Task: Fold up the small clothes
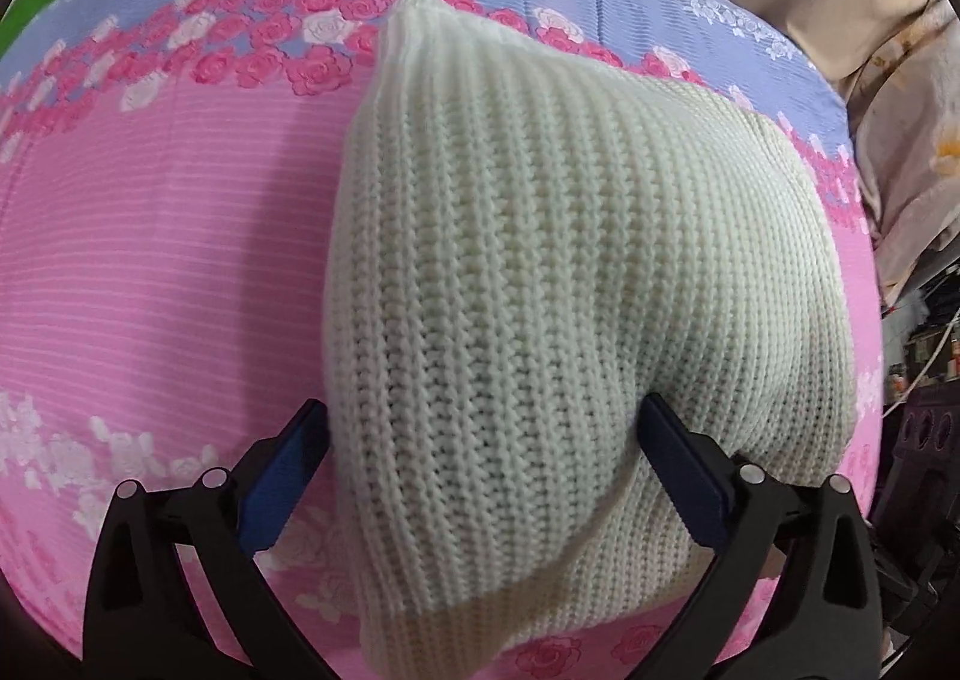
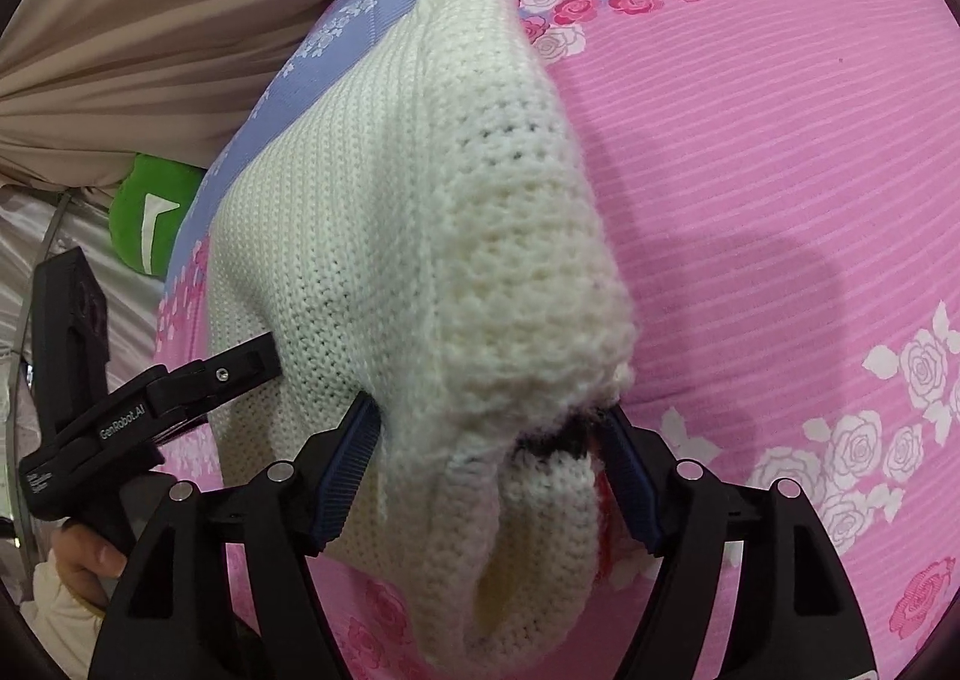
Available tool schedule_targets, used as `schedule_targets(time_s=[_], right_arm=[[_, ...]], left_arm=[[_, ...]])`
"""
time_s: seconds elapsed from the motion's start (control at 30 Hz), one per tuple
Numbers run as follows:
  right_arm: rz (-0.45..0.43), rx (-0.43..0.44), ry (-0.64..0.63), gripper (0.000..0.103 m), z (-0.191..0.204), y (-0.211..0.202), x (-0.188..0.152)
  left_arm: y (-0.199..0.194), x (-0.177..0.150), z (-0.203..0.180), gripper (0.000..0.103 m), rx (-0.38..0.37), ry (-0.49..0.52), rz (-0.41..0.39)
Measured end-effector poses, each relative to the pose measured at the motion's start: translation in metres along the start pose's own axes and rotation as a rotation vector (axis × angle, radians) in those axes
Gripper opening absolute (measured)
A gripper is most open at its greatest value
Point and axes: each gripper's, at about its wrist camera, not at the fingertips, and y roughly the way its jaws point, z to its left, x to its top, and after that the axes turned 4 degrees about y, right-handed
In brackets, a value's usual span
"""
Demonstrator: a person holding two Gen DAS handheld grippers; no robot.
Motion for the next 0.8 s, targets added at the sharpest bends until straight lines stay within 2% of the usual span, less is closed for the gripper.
schedule_targets(time_s=[0.1,0.13,0.2,0.23,0.3,0.4,0.57,0.67,0.8], right_arm=[[0.002,0.001,0.012,0.066,0.0,0.0,0.001],[0.008,0.007,0.016,0.054,0.0,0.001,0.001],[0.031,0.046,0.047,0.04,-0.003,0.001,0.002],[0.031,0.052,0.052,0.035,-0.002,0.0,0.002],[0.018,0.037,0.027,0.031,0.01,-0.007,0.001],[-0.015,0.044,0.003,0.027,0.029,-0.027,0.0],[-0.118,0.054,-0.045,0.025,0.068,-0.083,-0.003],[-0.195,0.072,-0.082,0.025,0.096,-0.126,-0.013],[-0.342,0.072,-0.171,0.025,0.146,-0.184,-0.031]], left_arm=[[0.005,0.0,0.012,0.096,-0.109,-0.043,0.015],[0.006,-0.001,0.015,0.091,-0.16,-0.054,0.021],[0.0,-0.001,0.016,0.071,-0.209,-0.042,0.028],[-0.003,-0.001,0.016,0.066,-0.22,-0.033,0.029],[-0.014,0.0,0.018,0.049,-0.253,-0.033,0.033],[-0.04,0.002,0.015,0.043,-0.317,-0.01,0.009],[-0.105,0.01,0.001,0.042,-0.406,0.079,-0.061],[-0.152,0.015,-0.006,0.041,-0.446,0.14,-0.119],[-0.226,0.017,-0.002,0.041,-0.503,0.24,-0.229]])
